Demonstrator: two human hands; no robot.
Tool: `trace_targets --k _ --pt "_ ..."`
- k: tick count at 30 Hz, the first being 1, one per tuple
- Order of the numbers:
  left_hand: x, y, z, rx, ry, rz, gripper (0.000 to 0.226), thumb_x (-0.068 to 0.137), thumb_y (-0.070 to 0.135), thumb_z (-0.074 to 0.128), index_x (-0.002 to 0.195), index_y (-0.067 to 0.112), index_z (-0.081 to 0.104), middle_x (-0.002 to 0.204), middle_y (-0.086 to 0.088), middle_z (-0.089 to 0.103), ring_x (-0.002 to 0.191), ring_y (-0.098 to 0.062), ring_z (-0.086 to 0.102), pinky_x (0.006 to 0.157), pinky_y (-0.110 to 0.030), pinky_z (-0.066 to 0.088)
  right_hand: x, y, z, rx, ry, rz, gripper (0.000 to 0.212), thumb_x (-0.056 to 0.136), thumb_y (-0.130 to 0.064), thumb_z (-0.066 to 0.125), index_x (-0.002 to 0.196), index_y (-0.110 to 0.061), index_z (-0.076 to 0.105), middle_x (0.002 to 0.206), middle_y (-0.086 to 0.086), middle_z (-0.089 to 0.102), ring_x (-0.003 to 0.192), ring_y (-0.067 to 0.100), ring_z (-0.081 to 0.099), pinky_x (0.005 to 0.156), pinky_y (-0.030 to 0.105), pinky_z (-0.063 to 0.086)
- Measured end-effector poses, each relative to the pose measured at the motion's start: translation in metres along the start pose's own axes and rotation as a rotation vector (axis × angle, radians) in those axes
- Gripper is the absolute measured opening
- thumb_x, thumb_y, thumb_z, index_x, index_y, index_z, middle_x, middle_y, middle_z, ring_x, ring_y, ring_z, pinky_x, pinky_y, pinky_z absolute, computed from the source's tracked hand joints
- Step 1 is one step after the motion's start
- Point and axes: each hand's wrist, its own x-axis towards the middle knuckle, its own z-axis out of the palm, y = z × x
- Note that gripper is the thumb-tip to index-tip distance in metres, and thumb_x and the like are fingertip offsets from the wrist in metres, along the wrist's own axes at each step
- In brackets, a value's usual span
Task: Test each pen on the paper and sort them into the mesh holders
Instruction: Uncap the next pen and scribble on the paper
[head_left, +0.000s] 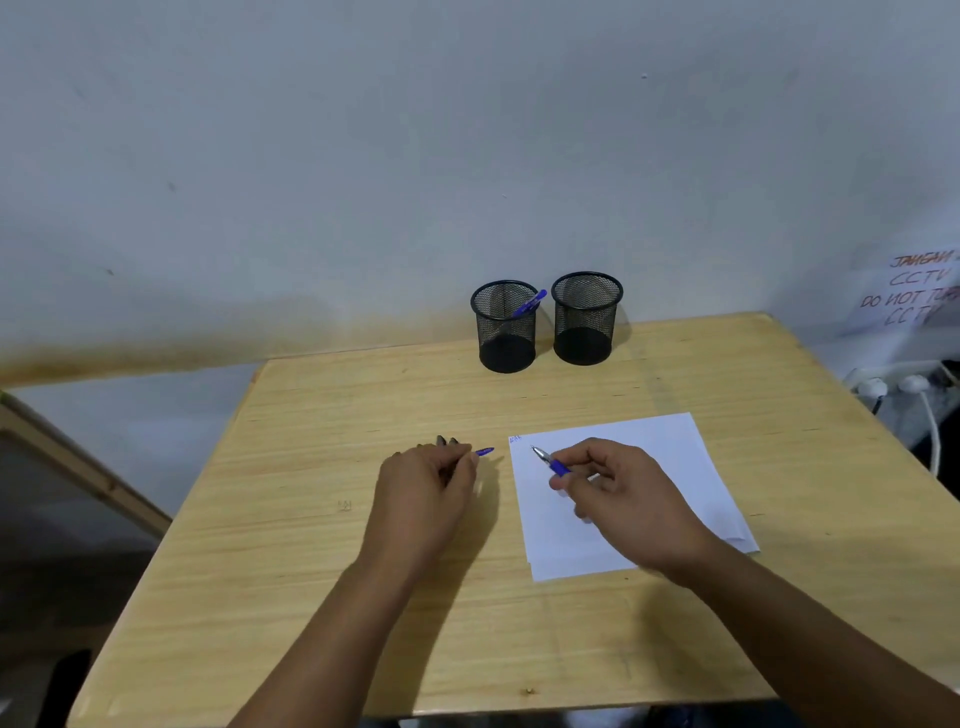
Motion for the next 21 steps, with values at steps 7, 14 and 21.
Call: trace_targets --k 7,14,21 --pt "0.007 -0.020 0.029 0.251 0.077 0.144 0.034 0.095 0.037 0.055 0.069 0.018 0.066 0.057 -0.001 0.059 0.064 -0.017 0.053 0.071 -0.023 0.033 -0.004 0.002 -0.004 0.277 0.050 0.062 0.026 0.091 -0.005 0.065 0.110 -0.020 0.071 0.090 0.013 0.075 0.076 0.023 0.074 0.078 0.039 0.062" --pt "0.011 -0.024 0.028 0.442 0.077 0.199 0.035 0.090 0.032 0.062 0.060 0.026 0.046 0.056 0.010 0.036 0.061 -0.020 0.043 0.065 -0.037 0.042 -0.001 0.007 -0.003 0.303 0.112 0.053 0.018 0.091 -0.009 0.066 0.105 -0.016 0.075 0.089 0.006 0.077 0.079 0.019 0.076 0.081 0.039 0.062" --pt "-0.031 0.001 0.040 0.348 0.009 0.308 0.014 0.087 0.039 0.054 0.084 0.027 0.060 0.092 0.016 0.064 0.087 -0.017 0.052 0.079 -0.030 0.043 0.004 0.012 -0.009 0.464 0.134 0.050 0.032 0.094 0.004 0.056 0.111 -0.016 0.073 0.103 0.005 0.077 0.096 0.017 0.074 0.094 0.035 0.056"
